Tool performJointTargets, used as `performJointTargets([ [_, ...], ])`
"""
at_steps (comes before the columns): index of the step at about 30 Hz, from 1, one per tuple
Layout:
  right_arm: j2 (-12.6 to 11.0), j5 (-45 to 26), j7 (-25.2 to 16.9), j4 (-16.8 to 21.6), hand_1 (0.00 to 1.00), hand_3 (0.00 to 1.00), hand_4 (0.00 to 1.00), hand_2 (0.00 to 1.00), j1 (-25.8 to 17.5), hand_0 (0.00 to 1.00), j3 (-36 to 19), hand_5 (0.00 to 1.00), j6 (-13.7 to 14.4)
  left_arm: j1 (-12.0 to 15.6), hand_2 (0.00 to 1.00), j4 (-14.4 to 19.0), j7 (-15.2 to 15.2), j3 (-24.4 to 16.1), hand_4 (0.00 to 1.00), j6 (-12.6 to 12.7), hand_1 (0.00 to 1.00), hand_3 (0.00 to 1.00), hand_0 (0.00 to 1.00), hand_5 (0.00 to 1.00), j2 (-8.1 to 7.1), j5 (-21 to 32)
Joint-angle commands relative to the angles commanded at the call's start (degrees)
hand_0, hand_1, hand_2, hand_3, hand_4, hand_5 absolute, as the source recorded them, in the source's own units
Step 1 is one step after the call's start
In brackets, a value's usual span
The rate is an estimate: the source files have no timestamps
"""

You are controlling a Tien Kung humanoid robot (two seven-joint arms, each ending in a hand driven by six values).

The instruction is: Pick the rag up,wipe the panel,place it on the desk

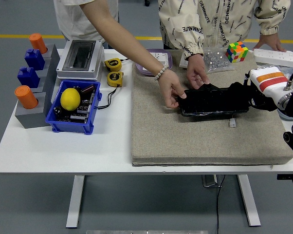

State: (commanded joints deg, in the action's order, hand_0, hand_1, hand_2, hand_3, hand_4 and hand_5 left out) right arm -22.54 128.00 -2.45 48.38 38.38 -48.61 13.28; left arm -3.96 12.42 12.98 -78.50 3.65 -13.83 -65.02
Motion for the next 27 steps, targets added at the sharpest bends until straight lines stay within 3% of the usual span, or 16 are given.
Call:
performJointTargets([
  [27,-0.77,0.09,0.22,-0.5,0.31,0.379,0.956,0.374,-0.02,0.274,-0.16,0.02,0.05,0.42,0.686,-0.06,0.0,0.44,0.616,0.01,0.658,0.574,0.634,0.51,-0.05,0.23],
])
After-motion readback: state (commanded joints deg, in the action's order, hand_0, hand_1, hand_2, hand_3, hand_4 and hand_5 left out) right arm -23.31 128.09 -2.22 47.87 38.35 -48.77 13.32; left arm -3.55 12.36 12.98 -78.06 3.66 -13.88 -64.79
